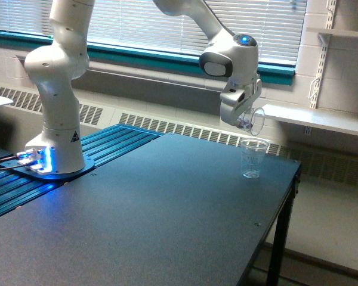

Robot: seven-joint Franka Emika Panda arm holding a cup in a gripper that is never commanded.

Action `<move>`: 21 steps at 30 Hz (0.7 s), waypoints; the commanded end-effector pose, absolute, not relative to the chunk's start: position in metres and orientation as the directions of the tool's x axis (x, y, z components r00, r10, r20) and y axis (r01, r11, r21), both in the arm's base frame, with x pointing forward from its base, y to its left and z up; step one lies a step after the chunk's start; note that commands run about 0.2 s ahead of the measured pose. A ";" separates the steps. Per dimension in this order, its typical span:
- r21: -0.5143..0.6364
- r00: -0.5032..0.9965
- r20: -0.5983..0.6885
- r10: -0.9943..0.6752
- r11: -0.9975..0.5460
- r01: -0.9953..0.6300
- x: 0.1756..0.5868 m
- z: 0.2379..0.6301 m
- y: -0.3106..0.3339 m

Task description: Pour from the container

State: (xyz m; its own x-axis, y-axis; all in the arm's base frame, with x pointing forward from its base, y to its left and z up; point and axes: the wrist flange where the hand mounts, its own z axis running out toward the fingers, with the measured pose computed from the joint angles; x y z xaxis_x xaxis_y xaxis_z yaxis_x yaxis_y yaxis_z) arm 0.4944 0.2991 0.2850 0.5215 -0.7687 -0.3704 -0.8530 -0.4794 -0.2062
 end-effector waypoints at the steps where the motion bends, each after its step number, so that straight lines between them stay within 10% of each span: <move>1: -0.204 0.506 -0.393 -0.768 -0.464 -0.862 0.500 0.284 0.290; 21: -0.160 0.441 -0.460 -0.770 -0.417 -0.895 0.493 0.265 0.281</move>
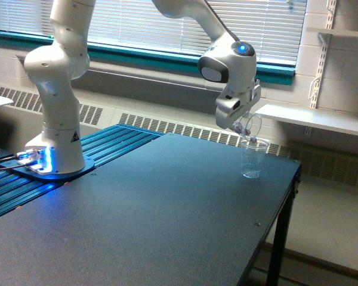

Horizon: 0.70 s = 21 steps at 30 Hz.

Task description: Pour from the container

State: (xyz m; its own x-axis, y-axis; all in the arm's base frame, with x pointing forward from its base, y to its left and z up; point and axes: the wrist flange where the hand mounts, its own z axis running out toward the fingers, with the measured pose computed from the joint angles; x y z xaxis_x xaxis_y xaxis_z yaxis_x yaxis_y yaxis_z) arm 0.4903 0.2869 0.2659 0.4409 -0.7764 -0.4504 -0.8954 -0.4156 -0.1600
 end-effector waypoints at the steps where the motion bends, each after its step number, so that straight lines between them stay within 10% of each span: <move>1: -0.159 0.439 -0.461 -0.771 -0.415 -0.896 0.493 0.265 0.281; 21: -0.135 0.397 -0.524 -0.754 -0.387 -0.912 0.495 0.268 0.293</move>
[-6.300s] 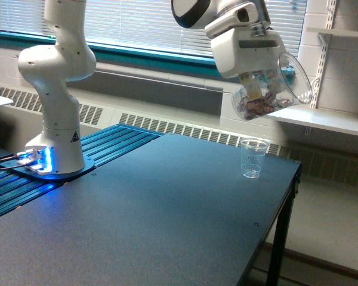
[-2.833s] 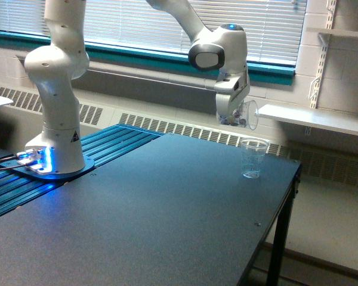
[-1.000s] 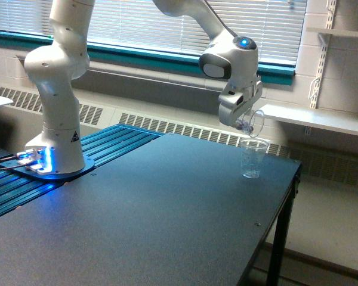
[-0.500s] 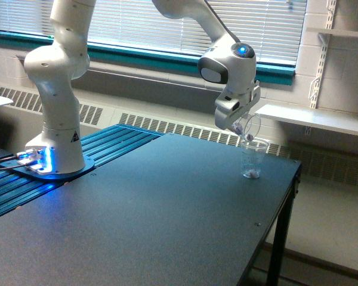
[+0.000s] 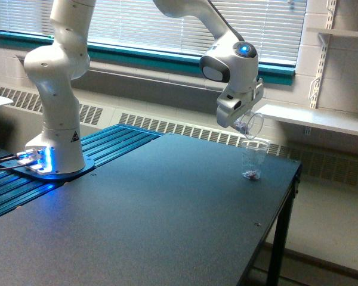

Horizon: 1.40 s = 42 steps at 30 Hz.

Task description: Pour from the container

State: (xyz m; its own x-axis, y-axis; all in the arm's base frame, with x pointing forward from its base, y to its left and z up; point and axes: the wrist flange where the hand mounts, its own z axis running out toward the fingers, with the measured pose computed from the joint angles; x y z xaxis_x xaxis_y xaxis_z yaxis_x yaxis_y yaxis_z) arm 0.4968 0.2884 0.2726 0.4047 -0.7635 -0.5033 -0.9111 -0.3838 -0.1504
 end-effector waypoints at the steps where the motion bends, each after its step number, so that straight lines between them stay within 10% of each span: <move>1: -0.132 0.392 -0.531 -0.751 -0.384 -0.914 0.494 0.268 0.294; 42: -0.128 0.323 -0.591 -0.739 -0.310 -0.942 0.511 0.281 0.288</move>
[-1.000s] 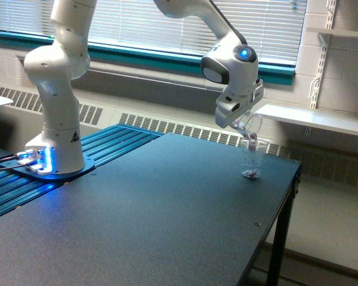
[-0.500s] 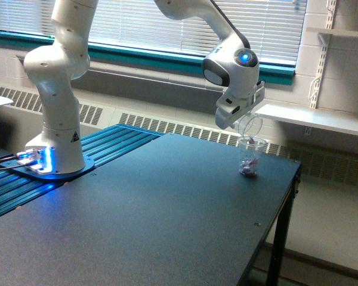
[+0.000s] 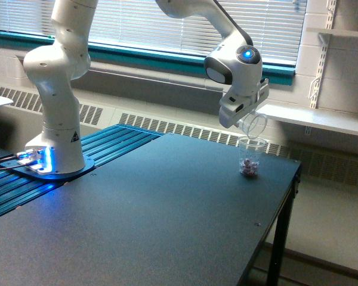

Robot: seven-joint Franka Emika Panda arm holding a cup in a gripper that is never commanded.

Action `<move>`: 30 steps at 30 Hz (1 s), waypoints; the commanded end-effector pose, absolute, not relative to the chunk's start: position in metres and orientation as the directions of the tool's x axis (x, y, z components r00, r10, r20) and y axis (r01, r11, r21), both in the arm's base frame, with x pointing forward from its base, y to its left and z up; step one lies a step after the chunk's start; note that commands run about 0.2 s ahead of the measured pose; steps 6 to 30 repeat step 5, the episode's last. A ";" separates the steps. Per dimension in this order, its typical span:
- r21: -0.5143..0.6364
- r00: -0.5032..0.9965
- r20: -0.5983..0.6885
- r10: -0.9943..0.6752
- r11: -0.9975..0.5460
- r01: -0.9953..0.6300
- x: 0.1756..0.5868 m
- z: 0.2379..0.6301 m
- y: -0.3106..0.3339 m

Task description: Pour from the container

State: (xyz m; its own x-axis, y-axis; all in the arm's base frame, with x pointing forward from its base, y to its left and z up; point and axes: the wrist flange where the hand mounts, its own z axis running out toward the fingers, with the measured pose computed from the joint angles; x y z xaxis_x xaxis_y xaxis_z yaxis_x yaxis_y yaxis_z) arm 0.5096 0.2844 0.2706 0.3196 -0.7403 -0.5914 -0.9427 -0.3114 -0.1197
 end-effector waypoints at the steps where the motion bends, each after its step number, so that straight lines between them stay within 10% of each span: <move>1: -0.131 0.323 -0.592 -0.738 -0.308 -0.942 0.511 0.283 0.288; 30: -0.136 0.321 -0.583 -0.747 -0.300 -0.944 0.511 0.287 0.287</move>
